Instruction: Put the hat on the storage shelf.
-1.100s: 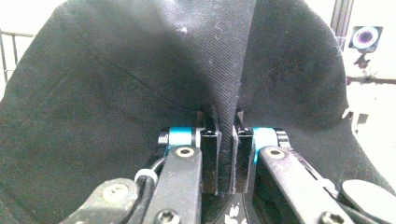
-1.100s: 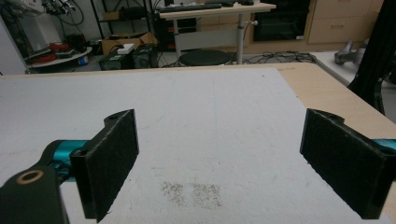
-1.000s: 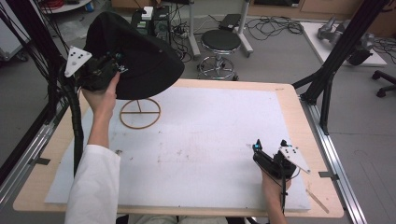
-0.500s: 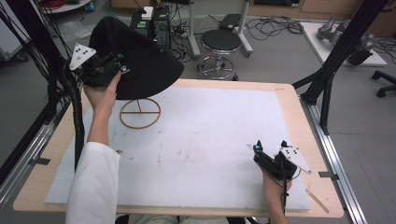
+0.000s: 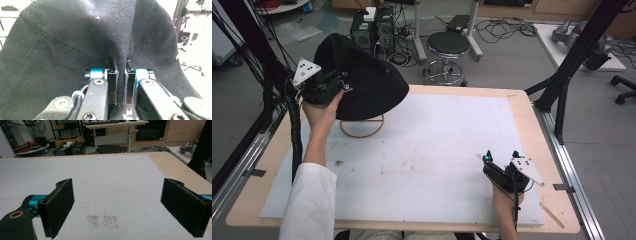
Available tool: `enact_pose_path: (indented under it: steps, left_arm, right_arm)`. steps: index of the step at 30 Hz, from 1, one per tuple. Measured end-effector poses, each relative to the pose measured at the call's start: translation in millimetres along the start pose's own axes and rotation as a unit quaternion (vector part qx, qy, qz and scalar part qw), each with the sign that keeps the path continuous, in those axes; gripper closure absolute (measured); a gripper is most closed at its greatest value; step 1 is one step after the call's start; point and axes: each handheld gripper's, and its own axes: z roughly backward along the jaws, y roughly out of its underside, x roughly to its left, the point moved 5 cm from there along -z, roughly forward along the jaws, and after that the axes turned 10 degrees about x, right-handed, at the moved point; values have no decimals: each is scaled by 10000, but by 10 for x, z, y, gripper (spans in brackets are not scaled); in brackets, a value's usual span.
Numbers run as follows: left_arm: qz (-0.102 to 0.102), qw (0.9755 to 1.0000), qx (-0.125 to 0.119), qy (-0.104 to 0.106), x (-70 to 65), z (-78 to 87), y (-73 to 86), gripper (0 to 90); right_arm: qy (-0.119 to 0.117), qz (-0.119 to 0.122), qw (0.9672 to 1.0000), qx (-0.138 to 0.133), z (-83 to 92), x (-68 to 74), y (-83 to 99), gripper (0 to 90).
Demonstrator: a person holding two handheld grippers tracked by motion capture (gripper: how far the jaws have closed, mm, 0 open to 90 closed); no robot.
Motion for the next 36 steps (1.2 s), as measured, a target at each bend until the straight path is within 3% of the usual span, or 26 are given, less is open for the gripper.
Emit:
enact_pose_path:
  steps: [4,12,16,18,22,27,31,36]
  left_arm:
    - [-1,10000,77,-21,-21,7,30,852]
    - [293,9995,124,-52,18,77,98,848]
    - [381,9986,208,-306,61,61,104,821]
    - [488,9984,214,-191,74,39,117,803]
    - [428,9985,217,-249,58,29,119,797]
    - [440,9987,187,-203,75,51,130,694]
    - [513,9985,-70,-194,87,101,119,602]
    - [547,9981,-204,-203,104,139,124,474]
  right_arm:
    - [-4,-3,10000,-2,-1,-5,-1,107]
    - [-11,-20,10000,8,0,-1,1,107]
    - [-3,-12,10000,-5,-1,3,-2,107]
    - [-6,10,10000,-8,-3,3,-3,107]
    - [-8,6,10000,2,-6,2,-3,107]
    - [-4,7,10000,-3,-3,-4,-3,107]
    - [2,-7,10000,-2,-2,0,-2,107]
    - [15,10,10000,-19,-4,2,-6,107]
